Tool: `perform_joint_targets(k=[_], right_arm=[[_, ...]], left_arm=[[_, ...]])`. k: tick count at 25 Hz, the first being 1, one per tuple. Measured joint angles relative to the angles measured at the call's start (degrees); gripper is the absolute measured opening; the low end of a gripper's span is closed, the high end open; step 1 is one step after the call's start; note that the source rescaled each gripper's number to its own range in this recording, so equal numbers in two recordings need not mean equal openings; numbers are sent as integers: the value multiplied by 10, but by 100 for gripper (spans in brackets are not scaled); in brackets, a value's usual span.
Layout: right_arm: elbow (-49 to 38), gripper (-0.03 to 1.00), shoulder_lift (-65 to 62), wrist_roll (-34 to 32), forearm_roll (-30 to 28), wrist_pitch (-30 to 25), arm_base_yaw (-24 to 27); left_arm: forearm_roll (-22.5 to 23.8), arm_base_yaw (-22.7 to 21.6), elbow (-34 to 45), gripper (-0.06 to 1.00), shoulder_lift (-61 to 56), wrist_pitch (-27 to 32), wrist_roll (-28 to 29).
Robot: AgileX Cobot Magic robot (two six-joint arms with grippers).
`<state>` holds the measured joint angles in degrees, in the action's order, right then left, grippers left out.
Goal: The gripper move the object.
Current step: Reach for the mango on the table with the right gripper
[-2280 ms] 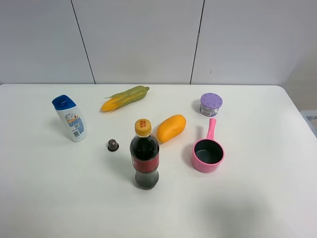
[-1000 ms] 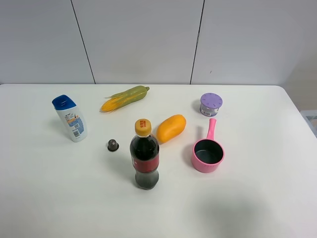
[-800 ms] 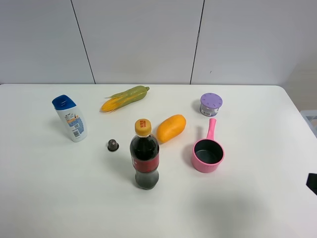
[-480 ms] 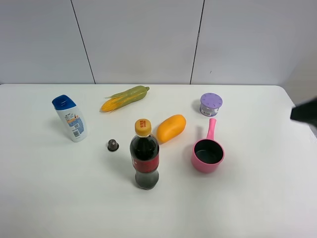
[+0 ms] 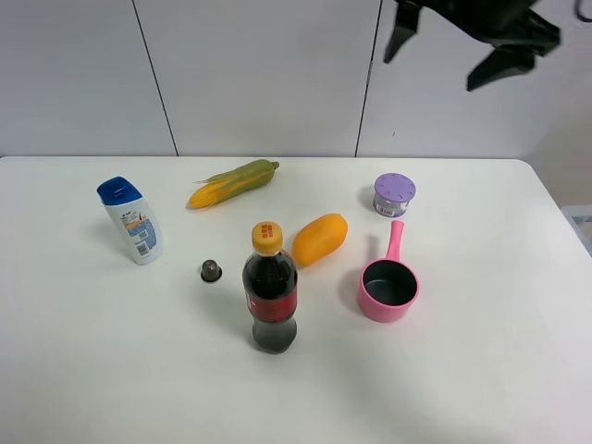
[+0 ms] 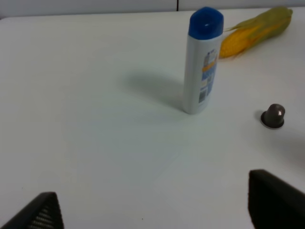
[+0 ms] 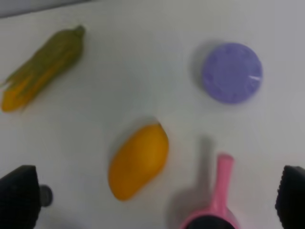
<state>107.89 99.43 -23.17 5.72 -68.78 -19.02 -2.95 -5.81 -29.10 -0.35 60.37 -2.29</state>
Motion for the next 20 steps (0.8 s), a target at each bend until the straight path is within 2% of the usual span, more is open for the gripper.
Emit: perform_joint_targets(k=[4,11,15,20], right_arm=[[92,100,105,-32,2,0,-42],[104,100,203,-82,3,-10,-99],[81,98,213,-103,6,-9,-117],[-8,95,213,-116,4,-9,-124]], left_arm=[[0,0,0,100,0,0,0],[0,0,0,100,0,0,0],[0,0,0,100,0,0,0],[0,0,0,100,0,0,0]])
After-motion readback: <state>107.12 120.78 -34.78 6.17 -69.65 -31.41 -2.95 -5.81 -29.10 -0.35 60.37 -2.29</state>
